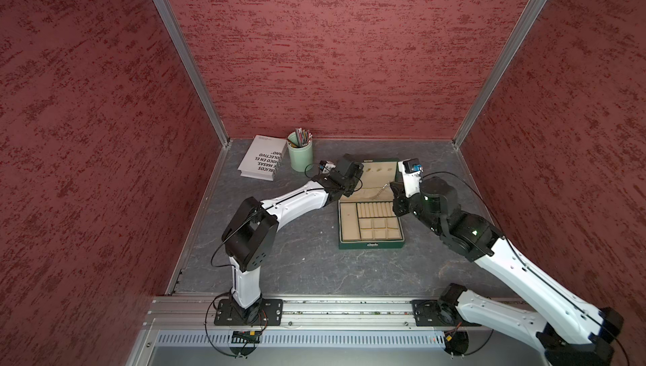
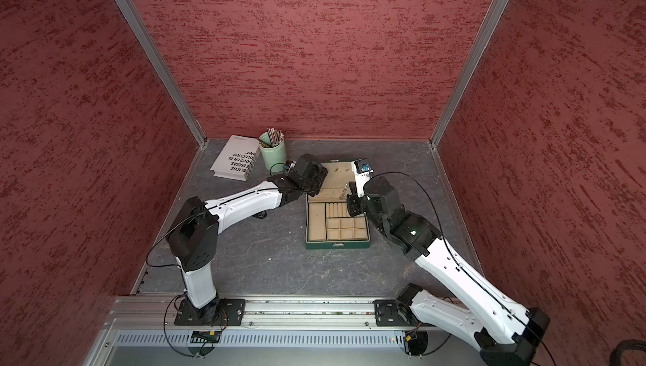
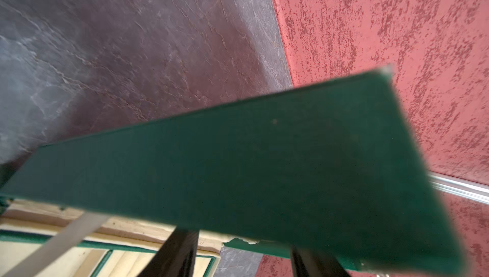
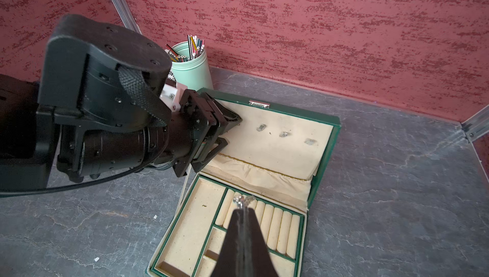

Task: Put jewelry chain into jewelry box
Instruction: Open the fastener on the jewelry box.

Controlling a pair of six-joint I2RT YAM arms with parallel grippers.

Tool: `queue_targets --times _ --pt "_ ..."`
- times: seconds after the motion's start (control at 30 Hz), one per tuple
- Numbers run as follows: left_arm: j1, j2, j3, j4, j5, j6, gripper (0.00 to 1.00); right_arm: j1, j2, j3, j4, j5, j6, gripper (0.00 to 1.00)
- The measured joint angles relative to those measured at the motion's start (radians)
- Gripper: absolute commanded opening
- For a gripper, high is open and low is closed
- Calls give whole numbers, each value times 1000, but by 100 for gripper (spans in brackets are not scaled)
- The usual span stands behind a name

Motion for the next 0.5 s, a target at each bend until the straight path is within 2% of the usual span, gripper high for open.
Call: queue_targets --times 0.5 --pt "-2 0 -34 32 16 -8 48 0 -4 -15 6 -1 0 0"
